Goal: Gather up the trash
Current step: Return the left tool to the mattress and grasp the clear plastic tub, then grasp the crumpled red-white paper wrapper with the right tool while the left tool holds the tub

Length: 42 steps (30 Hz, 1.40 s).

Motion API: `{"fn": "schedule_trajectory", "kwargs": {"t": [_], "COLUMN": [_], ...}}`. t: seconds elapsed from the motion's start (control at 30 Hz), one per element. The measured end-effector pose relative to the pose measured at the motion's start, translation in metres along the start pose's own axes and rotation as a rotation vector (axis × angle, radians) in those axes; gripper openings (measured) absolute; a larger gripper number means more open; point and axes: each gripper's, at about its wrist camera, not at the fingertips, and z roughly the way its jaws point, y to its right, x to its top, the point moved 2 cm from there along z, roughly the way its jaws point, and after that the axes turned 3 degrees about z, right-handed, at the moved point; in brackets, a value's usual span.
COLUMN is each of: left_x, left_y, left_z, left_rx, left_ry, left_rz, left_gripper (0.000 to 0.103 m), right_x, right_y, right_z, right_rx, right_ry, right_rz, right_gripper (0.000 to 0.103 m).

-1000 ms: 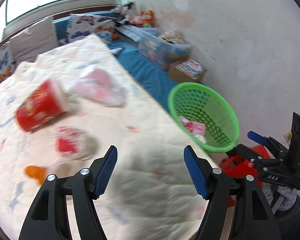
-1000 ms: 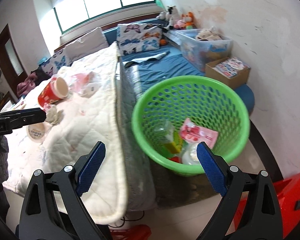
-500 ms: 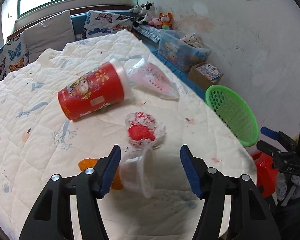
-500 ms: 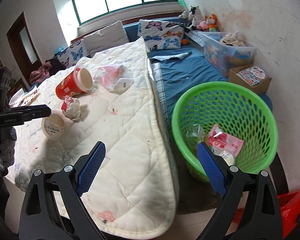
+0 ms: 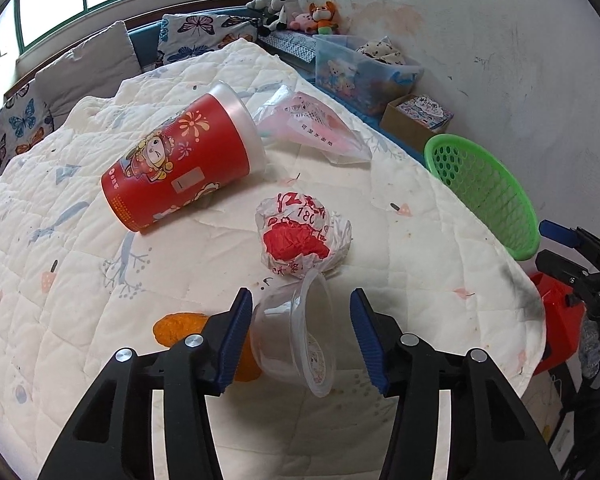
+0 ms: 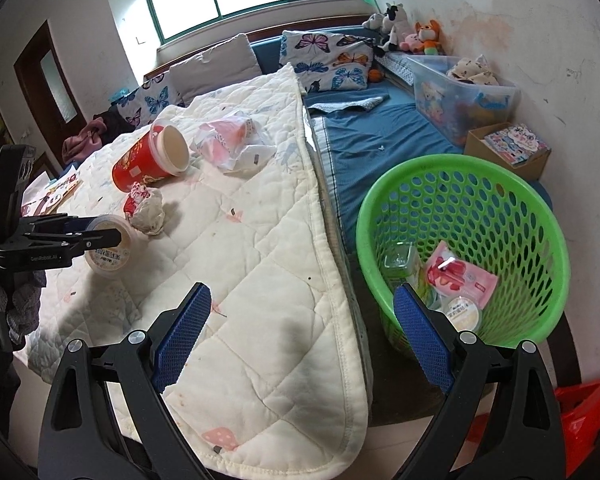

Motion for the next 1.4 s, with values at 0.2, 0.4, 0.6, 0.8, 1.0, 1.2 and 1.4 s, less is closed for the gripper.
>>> {"fn": "schedule_trajectory", "kwargs": {"t": [0.2,0.4,0.6,0.8,1.0,1.2,1.4], "left_x": [-0.003,-0.005,-0.004,0.000,0.007,0.015,0.021], "left_y": [0.001,0.000,-0.002,-0.005,-0.016,-0.032,-0.044], "left_z": [0.004,0.003,-0.005,-0.027,-0.046,-0.060,-0.065], "left_rx": [0.051,0.051,0.047,0.053,0.077,0.105,0.124], "left_ry": [-0.032,-0.031,-0.009,0.034,0.062,0.082,0.091], "left_rz": [0.021,0.032,0.032,0.031,0.025,0.002,0.003], "left_gripper": [0.039,0.035,0.025,0.025,0.025,0.025,0.025], "right_x": [0.002,0.000,0.003,0.008,0.017,0.029,0.038], "right_y": [-0.006,-0.014,-0.019,-0.033,-0.061,-0.097,-0.128], "right_z": [0.005,0.008,0.011,0.019,0.036,0.059,0.083], "right_rx": [0.017,0.026,0.035,0.064,0.120,0.190,0.229], "right_ry": [-0.002,-0.010,-0.013,-0.024,-0.042,-0.068,-0.092], "right_rz": [-0.001,-0.014,-0.015,-0.032,-0.059,-0.084,-0.108], "right_gripper": [0.092,0.092,0.090,0.085,0.082,0.079,0.077]}}
